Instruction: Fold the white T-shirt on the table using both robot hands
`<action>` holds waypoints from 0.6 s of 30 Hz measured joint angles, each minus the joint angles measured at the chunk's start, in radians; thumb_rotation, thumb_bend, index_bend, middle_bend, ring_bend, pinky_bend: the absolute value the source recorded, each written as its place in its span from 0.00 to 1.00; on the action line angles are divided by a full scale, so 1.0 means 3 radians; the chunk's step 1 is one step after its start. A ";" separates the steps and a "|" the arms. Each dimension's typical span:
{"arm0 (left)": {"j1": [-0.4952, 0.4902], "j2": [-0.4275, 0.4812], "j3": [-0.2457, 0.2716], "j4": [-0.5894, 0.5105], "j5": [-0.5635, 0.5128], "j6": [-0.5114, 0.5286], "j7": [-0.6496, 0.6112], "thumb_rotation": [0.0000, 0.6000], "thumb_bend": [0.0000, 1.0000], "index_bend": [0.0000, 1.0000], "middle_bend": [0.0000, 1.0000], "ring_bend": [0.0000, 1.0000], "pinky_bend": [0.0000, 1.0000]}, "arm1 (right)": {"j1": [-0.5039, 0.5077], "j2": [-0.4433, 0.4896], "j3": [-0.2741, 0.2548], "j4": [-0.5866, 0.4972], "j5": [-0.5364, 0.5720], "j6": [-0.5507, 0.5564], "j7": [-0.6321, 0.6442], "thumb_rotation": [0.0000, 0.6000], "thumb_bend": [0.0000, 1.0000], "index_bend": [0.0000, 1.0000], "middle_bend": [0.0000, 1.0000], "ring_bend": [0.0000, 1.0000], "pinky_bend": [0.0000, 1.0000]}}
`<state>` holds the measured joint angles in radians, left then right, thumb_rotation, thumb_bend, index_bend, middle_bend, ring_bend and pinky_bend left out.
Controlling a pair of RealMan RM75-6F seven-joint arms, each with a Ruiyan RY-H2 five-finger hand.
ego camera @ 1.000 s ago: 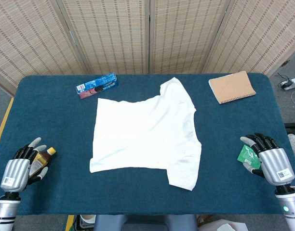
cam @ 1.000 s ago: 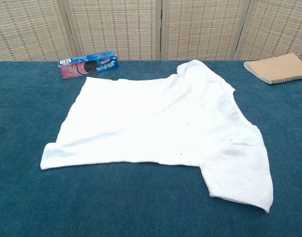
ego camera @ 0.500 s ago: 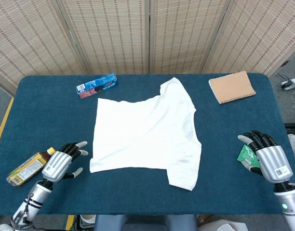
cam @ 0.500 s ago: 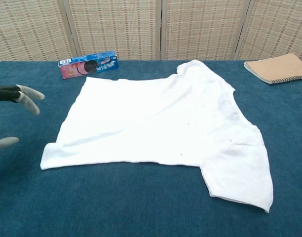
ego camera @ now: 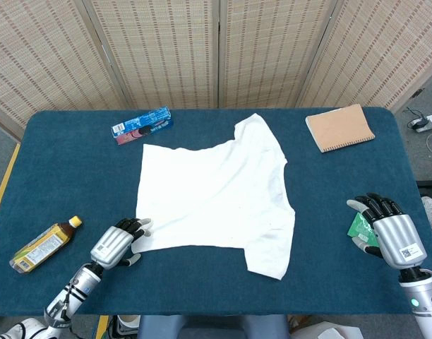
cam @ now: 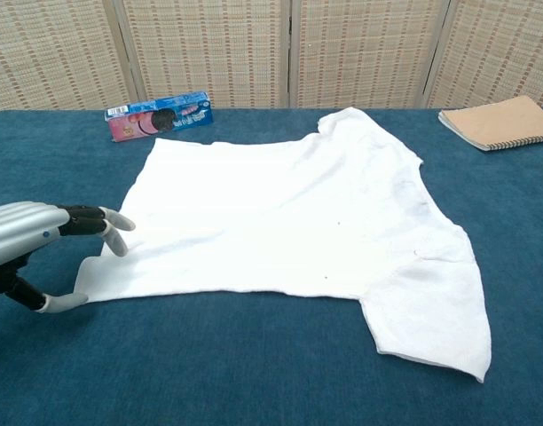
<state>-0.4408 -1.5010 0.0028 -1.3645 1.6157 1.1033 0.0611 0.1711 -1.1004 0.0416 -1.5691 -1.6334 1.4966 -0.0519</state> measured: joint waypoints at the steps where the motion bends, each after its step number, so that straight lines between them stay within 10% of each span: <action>1: -0.0008 -0.0023 -0.0004 0.0019 -0.0022 -0.0012 0.0010 1.00 0.29 0.37 0.17 0.16 0.16 | -0.0002 -0.0001 -0.0001 0.0001 0.0002 0.0000 0.0002 1.00 0.12 0.26 0.25 0.17 0.24; 18: -0.0099 -0.0145 0.0010 0.0037 -0.0212 -0.0139 0.0197 1.00 0.29 0.36 0.17 0.16 0.16 | -0.0044 -0.0015 -0.0010 0.0063 0.0028 0.0013 0.0068 1.00 0.12 0.26 0.25 0.17 0.24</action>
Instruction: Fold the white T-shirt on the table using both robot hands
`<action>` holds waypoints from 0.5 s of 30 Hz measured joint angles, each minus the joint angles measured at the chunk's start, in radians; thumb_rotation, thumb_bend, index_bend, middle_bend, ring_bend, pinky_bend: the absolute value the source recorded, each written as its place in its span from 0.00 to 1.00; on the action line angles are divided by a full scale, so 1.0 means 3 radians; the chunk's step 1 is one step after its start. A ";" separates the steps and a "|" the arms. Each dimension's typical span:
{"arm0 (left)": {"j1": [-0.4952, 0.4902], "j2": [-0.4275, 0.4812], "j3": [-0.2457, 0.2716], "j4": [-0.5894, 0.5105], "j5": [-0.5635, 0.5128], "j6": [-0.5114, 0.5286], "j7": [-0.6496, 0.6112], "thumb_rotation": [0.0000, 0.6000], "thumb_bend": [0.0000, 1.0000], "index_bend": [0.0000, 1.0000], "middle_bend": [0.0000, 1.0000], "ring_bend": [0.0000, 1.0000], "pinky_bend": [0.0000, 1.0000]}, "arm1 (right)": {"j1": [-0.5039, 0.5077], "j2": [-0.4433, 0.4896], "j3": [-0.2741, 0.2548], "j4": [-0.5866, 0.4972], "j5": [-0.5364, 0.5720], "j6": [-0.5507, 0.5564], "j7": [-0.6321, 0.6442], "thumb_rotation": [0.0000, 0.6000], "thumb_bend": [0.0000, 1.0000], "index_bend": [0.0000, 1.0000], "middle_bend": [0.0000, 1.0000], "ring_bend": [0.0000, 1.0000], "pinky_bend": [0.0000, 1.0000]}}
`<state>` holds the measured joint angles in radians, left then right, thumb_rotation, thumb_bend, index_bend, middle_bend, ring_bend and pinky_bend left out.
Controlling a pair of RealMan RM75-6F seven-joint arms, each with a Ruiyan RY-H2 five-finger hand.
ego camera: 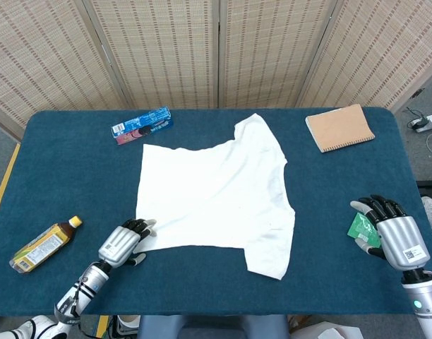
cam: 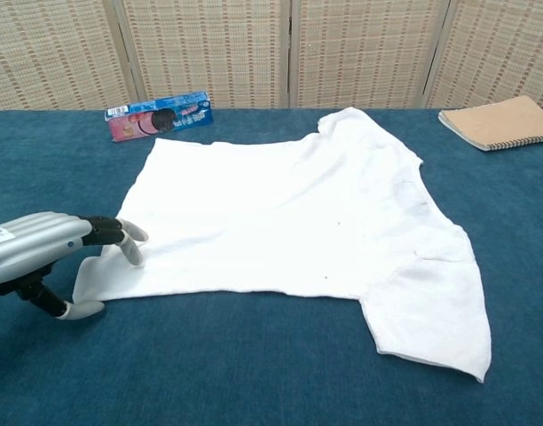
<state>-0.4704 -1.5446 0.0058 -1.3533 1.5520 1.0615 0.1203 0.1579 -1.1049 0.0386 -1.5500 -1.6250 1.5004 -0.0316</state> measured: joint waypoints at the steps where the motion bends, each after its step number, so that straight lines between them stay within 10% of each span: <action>1: -0.0005 -0.0006 -0.0001 0.0006 -0.0015 -0.0010 0.0014 1.00 0.29 0.37 0.17 0.16 0.16 | -0.0003 -0.0003 0.0000 0.0006 0.0003 0.0001 0.0009 1.00 0.12 0.26 0.25 0.17 0.24; 15: -0.0052 -0.0102 -0.0044 0.0142 -0.0139 -0.0018 0.0080 1.00 0.29 0.44 0.17 0.16 0.16 | -0.0019 -0.0029 -0.0004 0.0057 0.0029 -0.0018 0.0047 1.00 0.12 0.26 0.25 0.17 0.24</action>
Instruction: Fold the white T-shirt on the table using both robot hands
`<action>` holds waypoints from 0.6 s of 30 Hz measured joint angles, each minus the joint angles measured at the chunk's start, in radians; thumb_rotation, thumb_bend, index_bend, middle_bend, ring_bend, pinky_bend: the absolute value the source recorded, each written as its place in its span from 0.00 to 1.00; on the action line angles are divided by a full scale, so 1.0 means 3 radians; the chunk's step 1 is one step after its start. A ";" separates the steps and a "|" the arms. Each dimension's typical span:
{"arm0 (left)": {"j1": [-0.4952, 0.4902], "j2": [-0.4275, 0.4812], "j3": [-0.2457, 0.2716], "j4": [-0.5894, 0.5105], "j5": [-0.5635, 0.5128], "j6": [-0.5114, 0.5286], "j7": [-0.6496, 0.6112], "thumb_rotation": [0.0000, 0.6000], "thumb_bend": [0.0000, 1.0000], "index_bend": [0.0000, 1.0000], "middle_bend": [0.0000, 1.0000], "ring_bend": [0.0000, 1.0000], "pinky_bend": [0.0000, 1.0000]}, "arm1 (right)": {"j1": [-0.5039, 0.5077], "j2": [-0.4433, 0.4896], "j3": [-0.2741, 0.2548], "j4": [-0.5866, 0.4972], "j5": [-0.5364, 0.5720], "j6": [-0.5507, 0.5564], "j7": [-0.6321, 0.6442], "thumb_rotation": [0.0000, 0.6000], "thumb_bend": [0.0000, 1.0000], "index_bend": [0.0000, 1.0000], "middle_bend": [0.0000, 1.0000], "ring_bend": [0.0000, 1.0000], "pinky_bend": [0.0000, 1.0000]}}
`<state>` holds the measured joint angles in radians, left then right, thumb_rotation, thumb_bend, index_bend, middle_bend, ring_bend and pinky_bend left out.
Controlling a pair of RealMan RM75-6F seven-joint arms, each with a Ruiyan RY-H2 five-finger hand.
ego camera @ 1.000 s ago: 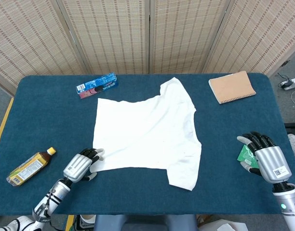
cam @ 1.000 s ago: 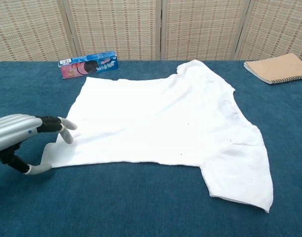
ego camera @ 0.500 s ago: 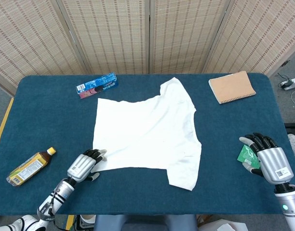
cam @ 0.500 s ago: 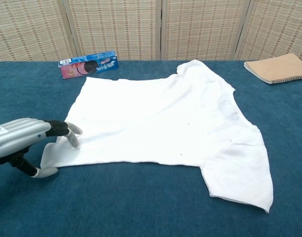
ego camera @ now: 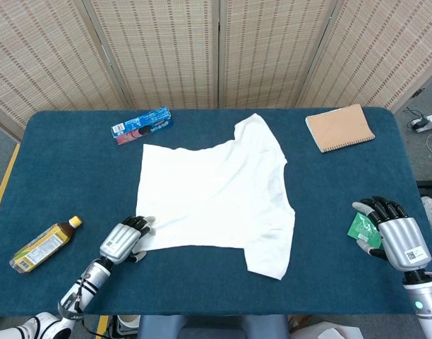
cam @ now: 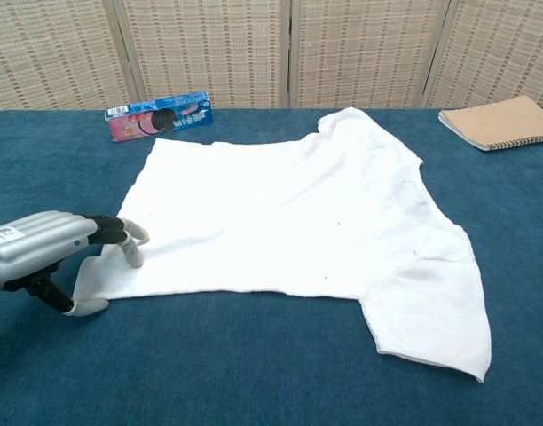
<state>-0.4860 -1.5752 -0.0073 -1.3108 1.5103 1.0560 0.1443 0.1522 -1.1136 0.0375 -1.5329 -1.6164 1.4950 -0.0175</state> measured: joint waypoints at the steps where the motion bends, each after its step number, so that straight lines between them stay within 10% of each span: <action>1: -0.0004 -0.0005 -0.0004 0.0012 -0.0005 0.0001 -0.0006 1.00 0.29 0.44 0.18 0.16 0.16 | 0.0001 -0.0001 0.0001 0.0002 0.0001 -0.0001 0.0001 1.00 0.12 0.26 0.25 0.17 0.24; 18: -0.0035 -0.0202 -0.0048 0.0373 0.0049 0.0193 -0.0295 1.00 0.29 0.52 0.20 0.19 0.16 | 0.0037 -0.0018 0.0026 0.0022 0.0023 -0.0062 0.0005 1.00 0.12 0.26 0.25 0.17 0.24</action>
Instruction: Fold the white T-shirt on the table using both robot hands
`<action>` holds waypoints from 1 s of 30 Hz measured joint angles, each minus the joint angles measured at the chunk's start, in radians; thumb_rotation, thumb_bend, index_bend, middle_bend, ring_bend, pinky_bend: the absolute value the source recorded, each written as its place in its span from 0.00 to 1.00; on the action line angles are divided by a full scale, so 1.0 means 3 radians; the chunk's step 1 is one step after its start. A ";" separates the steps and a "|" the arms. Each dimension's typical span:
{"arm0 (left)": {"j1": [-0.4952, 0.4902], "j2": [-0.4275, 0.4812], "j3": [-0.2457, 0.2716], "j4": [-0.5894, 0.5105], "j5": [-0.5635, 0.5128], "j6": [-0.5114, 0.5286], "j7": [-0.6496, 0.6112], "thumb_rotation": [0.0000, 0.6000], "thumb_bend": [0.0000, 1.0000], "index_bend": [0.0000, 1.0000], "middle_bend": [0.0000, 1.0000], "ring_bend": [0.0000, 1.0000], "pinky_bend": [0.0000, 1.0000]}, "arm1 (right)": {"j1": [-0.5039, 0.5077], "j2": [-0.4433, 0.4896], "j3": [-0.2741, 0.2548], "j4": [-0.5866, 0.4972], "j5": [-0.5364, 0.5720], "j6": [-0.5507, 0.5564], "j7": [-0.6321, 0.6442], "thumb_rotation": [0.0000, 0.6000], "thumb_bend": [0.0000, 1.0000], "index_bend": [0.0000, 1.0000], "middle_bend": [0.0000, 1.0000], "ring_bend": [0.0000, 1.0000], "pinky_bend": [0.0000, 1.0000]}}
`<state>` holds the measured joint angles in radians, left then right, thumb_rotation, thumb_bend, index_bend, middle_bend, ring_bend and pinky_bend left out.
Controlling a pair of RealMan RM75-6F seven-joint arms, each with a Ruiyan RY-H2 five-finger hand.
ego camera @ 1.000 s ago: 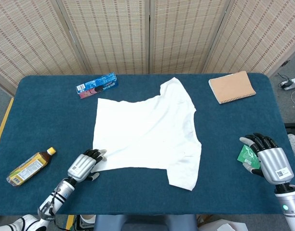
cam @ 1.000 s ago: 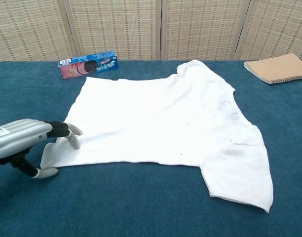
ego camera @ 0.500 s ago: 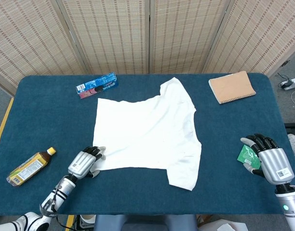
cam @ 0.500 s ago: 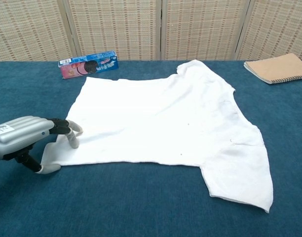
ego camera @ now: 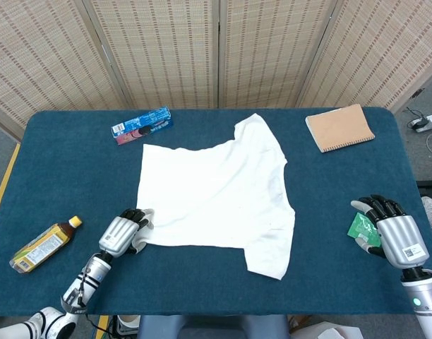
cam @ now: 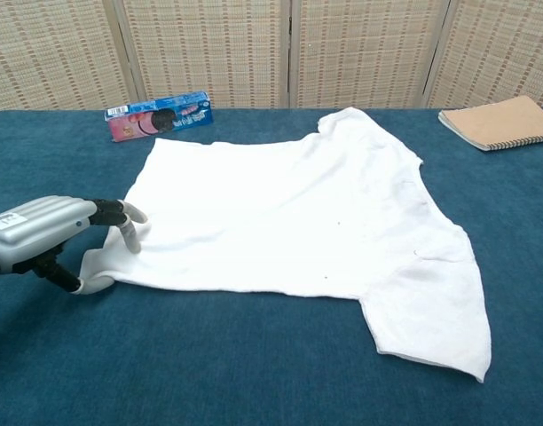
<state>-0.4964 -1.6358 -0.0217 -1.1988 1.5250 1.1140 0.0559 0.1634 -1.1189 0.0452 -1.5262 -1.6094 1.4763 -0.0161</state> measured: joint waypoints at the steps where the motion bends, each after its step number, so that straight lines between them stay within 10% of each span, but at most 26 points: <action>1: -0.0004 -0.0008 0.0004 0.0017 0.0005 0.0001 -0.0013 1.00 0.29 0.53 0.20 0.19 0.16 | 0.0005 0.0000 0.0002 0.0001 0.0002 -0.0006 0.0000 1.00 0.12 0.26 0.25 0.17 0.24; 30: -0.0046 -0.0081 0.0049 0.0131 0.0072 0.0098 -0.0155 1.00 0.52 0.74 0.35 0.29 0.16 | 0.0081 0.0023 -0.0034 -0.0025 -0.0084 -0.0122 -0.0004 1.00 0.23 0.33 0.27 0.17 0.24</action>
<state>-0.5101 -1.6600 -0.0069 -1.1595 1.5466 1.1433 0.0095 0.1878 -1.1120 0.0351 -1.5337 -1.6346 1.4399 -0.0172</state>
